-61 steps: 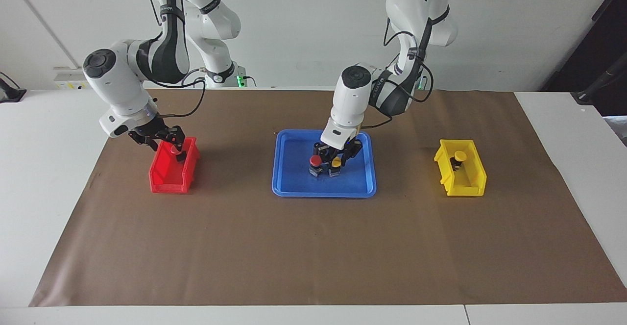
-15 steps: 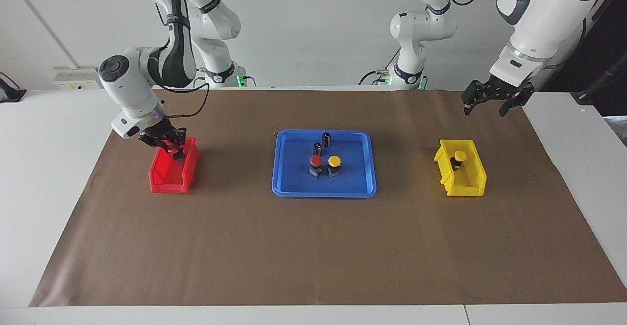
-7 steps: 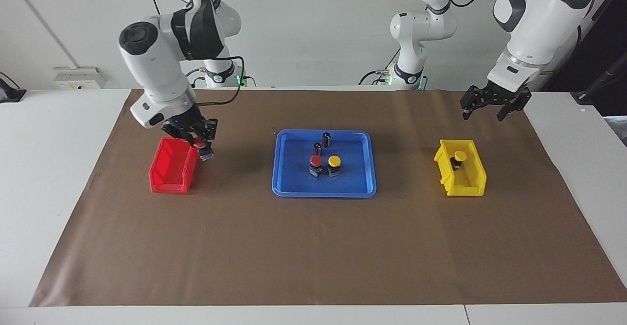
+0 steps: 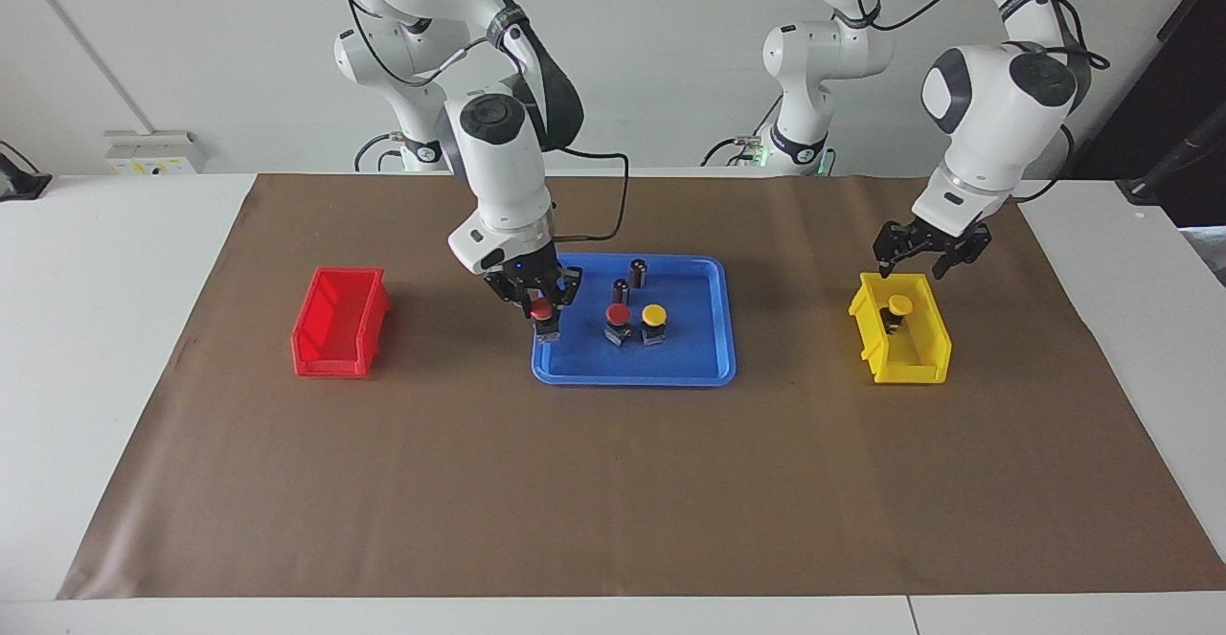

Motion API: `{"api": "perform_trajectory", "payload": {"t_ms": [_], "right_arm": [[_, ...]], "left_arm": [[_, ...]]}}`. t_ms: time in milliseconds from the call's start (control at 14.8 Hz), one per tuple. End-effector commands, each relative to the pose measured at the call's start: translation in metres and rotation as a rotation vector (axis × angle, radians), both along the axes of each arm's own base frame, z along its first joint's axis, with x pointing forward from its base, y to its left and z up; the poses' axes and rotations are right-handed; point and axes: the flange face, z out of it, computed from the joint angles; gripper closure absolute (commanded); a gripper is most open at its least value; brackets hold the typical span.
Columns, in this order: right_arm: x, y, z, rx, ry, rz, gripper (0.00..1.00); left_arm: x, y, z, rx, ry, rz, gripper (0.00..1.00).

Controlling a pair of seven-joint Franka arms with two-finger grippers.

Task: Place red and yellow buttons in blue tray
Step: 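Carry the red button to the tray while the left gripper grasps the last yellow button, then release the red button in the tray while the left gripper lifts the yellow button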

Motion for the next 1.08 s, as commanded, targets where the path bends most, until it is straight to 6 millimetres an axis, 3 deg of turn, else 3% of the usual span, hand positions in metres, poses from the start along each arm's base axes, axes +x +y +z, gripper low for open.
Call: {"api": "perform_trajectory", "payload": {"t_ms": [0, 406, 677, 880, 1016], "right_arm": [[-0.019, 0.011, -0.025, 0.010, 0.005, -0.007, 0.78], [-0.034, 0.009, -0.045, 0.002, 0.020, -0.011, 0.68], [-0.032, 0.009, -0.046, 0.013, -0.001, -0.014, 0.56], [-0.027, 0.011, -0.037, 0.010, -0.005, -0.012, 0.05], [-0.009, 0.005, -0.010, -0.001, -0.004, -0.021, 0.00]], "left_arm": [[0.004, 0.012, -0.020, -0.002, -0.006, 0.014, 0.19], [-0.004, 0.023, -0.068, -0.004, -0.027, 0.034, 0.22], [-0.001, 0.032, -0.070, -0.004, -0.029, 0.051, 0.27], [-0.001, 0.036, -0.069, -0.004, -0.029, 0.042, 0.29], [-0.001, 0.043, -0.069, -0.003, -0.029, 0.048, 0.31]]}}
